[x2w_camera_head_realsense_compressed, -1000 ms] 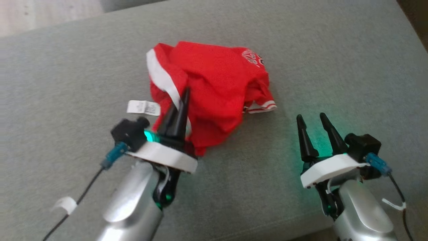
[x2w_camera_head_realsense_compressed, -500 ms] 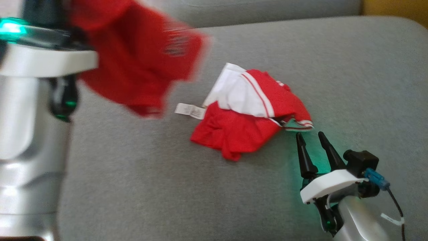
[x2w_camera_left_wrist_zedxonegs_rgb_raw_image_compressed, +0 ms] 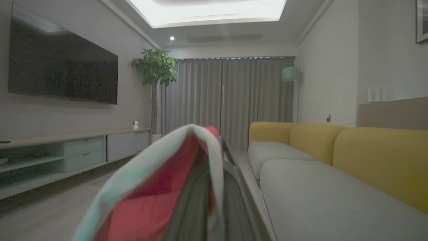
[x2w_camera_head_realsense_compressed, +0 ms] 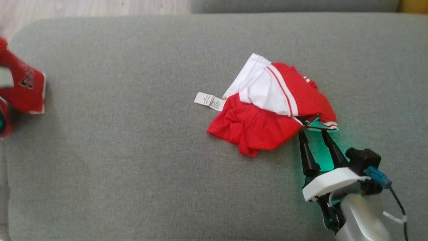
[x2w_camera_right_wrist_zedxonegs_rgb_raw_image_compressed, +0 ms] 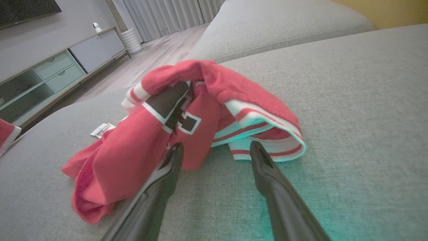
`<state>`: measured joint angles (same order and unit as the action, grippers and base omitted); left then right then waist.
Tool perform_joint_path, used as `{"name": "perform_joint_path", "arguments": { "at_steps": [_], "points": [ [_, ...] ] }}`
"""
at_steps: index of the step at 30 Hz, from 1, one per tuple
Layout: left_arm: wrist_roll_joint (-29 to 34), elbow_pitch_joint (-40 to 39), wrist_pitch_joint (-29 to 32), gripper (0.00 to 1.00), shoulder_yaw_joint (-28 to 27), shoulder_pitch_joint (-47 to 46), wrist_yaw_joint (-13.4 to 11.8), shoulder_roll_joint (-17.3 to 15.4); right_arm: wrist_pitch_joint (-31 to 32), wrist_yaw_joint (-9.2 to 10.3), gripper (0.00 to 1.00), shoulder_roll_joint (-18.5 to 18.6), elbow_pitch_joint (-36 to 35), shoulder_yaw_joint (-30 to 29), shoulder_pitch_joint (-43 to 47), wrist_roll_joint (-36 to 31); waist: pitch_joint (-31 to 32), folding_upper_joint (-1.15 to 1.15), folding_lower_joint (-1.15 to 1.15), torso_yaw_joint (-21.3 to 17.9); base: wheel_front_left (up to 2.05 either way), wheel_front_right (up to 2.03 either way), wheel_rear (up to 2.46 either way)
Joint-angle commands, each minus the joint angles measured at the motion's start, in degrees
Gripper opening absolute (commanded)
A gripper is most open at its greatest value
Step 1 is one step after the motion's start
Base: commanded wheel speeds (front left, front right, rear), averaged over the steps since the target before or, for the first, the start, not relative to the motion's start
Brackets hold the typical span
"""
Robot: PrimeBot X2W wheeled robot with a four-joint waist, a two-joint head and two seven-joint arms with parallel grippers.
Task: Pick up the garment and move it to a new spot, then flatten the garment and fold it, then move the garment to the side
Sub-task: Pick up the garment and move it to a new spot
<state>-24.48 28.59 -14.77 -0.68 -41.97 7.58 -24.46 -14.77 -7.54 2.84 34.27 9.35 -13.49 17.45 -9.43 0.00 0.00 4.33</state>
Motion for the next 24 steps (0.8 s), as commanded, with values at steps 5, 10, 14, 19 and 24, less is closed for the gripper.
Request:
{"name": "perform_joint_path", "arguments": {
  "at_steps": [5, 10, 14, 19, 24],
  "points": [
    [0.20, 5.12, -0.23, 1.00, -7.98, 2.59, -1.60, -2.07, -0.23, 0.05, 1.00, 0.04, -2.26, 1.44, -3.97, -1.67, -4.18, 0.00, 0.00, -0.67, 0.00, 0.00, 0.00],
    [0.88, 12.42, -0.23, 1.00, -11.69, 5.76, -2.74, -0.33, -0.23, 0.05, 1.00, 0.04, -2.77, 1.26, -5.31, -1.49, -5.52, 0.00, 0.00, -1.12, 0.00, 0.00, 0.00],
    [1.09, 15.78, -0.23, 1.00, -12.84, 7.46, -1.98, 1.60, -0.23, 0.05, 1.00, 0.04, -2.57, 0.75, -5.02, -1.58, -5.09, 0.00, 0.00, -0.47, 0.00, 0.00, 0.00],
    [1.45, 20.08, -0.23, 1.00, -12.31, 8.71, -1.25, 2.86, -0.23, 0.05, 1.00, 0.04, -2.11, 0.60, -4.29, -1.26, -3.46, 0.00, 0.00, 0.59, 0.00, 0.00, 0.00],
    [0.85, 28.35, 1.30, 1.00, -11.00, 10.49, -0.73, 3.86, -0.23, 0.05, 1.00, 0.04, -1.61, 1.37, -3.31, -0.40, -0.76, 0.00, 0.00, 1.59, 0.00, 0.00, 0.00]
  ]
}}
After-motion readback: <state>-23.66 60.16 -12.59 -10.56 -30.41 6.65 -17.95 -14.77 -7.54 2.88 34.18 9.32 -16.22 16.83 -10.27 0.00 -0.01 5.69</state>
